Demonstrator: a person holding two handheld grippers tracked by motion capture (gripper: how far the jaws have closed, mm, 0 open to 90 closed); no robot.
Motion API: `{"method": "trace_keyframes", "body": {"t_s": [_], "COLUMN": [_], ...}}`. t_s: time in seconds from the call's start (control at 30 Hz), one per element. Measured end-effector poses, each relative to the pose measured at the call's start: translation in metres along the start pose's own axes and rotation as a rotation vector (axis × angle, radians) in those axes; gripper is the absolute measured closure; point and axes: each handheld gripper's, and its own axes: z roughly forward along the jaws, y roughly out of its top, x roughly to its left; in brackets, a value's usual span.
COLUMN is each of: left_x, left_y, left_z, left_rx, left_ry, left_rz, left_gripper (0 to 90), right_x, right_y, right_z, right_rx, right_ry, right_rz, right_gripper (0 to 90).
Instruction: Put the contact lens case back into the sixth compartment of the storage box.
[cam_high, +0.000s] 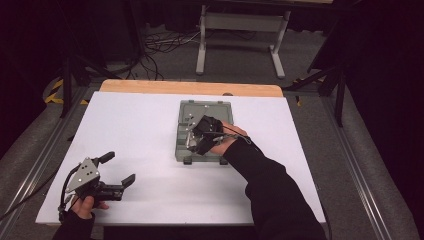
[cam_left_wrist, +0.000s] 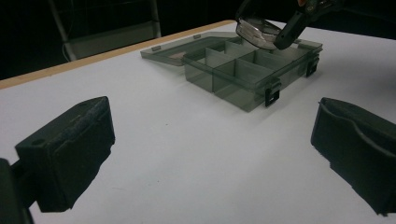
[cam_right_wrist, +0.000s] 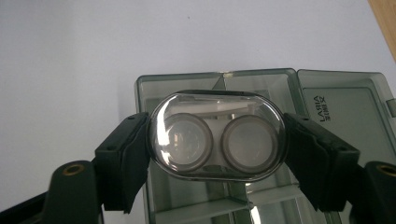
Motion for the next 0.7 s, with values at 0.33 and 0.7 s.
{"method": "trace_keyframes", "body": {"t_s": [0.33, 0.7], "left_x": [0.0002, 0.0005], "left_y": [0.0, 0.0002], "left_z": [0.0, -0.0005], "left_rx": [0.0, 0.008], "left_ry": [-0.001, -0.001], "left_rz": [0.001, 0.003], "left_gripper": [0.4, 0.4], "right_x": [-0.0027, -0.0025], "right_y": [-0.0054, -0.0093], "right_z": [0.0045, 0.0068], "right_rx": [0.046, 0.095], "right_ry": [0.012, 0.042], "right_rz": [-0.008, 0.02], "right_gripper": [26.7, 26.7]}}
